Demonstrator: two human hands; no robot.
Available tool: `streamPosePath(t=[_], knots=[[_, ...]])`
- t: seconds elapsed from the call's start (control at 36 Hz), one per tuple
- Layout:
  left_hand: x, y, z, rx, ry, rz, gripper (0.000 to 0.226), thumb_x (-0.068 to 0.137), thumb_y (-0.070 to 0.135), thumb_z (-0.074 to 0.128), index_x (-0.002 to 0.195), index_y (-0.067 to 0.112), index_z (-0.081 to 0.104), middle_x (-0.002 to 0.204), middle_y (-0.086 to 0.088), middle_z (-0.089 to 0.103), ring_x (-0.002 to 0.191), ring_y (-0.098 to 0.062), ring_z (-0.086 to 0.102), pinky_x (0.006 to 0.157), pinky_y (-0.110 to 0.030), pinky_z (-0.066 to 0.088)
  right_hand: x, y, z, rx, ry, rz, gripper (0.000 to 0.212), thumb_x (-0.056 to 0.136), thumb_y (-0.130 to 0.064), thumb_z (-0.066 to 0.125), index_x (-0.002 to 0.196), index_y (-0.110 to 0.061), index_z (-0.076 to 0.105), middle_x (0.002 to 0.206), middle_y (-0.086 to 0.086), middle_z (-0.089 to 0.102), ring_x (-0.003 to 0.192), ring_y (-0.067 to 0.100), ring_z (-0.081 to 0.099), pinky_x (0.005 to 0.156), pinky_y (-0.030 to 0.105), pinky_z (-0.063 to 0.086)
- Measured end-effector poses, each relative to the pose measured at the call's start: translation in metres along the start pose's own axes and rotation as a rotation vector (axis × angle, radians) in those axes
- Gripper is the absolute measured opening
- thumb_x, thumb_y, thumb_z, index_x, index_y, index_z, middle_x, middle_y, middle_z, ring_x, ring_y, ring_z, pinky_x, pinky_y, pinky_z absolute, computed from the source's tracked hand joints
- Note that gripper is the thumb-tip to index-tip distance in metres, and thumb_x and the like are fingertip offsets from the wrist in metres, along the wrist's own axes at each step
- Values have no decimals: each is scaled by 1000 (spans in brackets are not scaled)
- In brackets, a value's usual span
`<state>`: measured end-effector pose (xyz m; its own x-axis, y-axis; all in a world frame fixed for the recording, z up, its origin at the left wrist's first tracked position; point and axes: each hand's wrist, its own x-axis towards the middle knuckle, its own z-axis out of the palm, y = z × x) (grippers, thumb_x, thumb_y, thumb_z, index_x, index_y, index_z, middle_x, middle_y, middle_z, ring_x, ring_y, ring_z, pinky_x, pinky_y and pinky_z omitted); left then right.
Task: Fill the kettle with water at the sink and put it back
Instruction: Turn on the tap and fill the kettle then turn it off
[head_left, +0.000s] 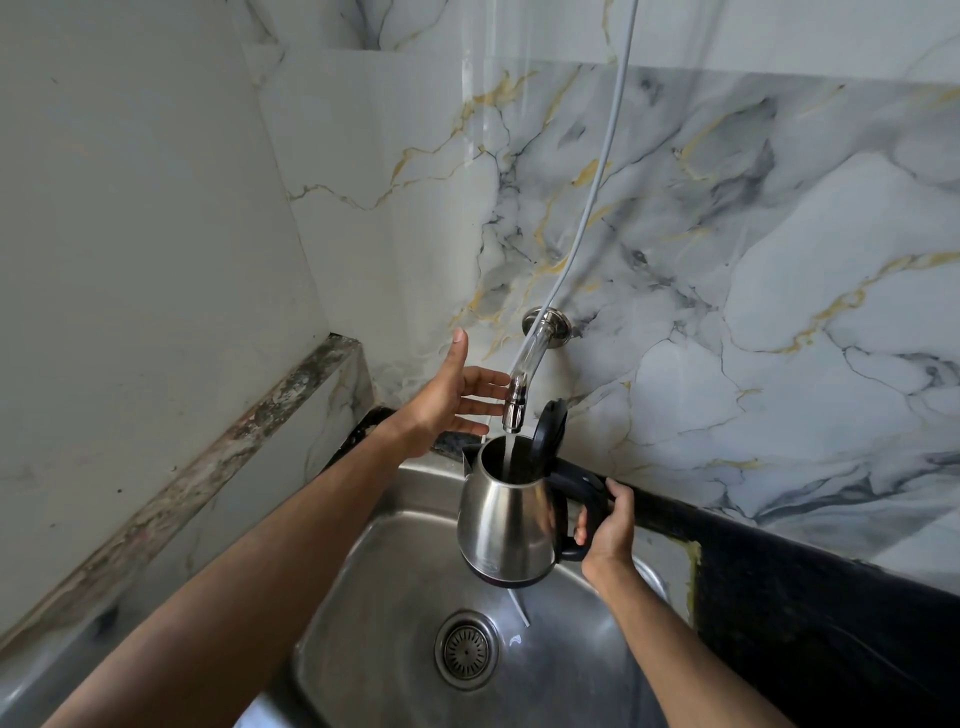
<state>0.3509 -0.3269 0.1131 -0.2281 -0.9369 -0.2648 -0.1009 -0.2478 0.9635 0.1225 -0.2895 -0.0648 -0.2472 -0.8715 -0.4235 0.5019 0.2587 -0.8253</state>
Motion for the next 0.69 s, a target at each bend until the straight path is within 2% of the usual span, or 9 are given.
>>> streamPosePath(t=[0.14, 0.22, 0.33, 0.44, 0.56, 0.69], knots=[[6, -5, -3, -19, -12, -4, 98, 79, 89, 17, 118, 18, 72, 117, -5, 75, 110, -23, 70, 94, -46, 56, 0, 1, 2, 25, -33, 16, 43, 74, -50, 54, 51, -14, 48, 34, 2, 39, 28, 15, 27, 36, 25, 16], [10, -9, -5, 0, -3, 10, 81, 83, 82, 35, 117, 18, 71, 116, -4, 76, 108, -23, 72, 92, -45, 57, 0, 1, 4, 34, -48, 6, 44, 80, -46, 50, 50, -14, 47, 33, 2, 37, 26, 16, 27, 35, 24, 16], [14, -14, -5, 22, 20, 68, 54, 87, 60, 62, 115, 15, 72, 116, -6, 75, 106, -25, 72, 91, -44, 59, 1, 2, 5, 29, -64, 18, 47, 81, -47, 48, 47, -14, 45, 32, 3, 36, 26, 16, 26, 36, 25, 14], [17, -17, -1, 95, 42, 85, 29, 92, 28, 70, 116, 12, 69, 107, -4, 77, 101, -19, 73, 83, -34, 60, 2, 2, 5, 21, -68, 15, 46, 77, -50, 50, 49, -13, 46, 32, 3, 36, 26, 16, 26, 36, 26, 14], [20, -17, 5, 193, 37, 100, 28, 91, 7, 71, 118, 6, 66, 104, -6, 73, 88, -14, 69, 80, -34, 58, 3, 2, 5, 20, -69, 12, 46, 74, -52, 52, 46, -15, 47, 32, 2, 37, 26, 16, 27, 35, 24, 16], [25, -15, 13, 279, 68, 120, 27, 87, 3, 74, 112, 2, 65, 96, -10, 69, 84, -22, 65, 80, -39, 55, 3, 1, 3, 19, -73, 11, 48, 76, -51, 52, 45, -16, 50, 32, 2, 37, 26, 16, 27, 36, 25, 15]])
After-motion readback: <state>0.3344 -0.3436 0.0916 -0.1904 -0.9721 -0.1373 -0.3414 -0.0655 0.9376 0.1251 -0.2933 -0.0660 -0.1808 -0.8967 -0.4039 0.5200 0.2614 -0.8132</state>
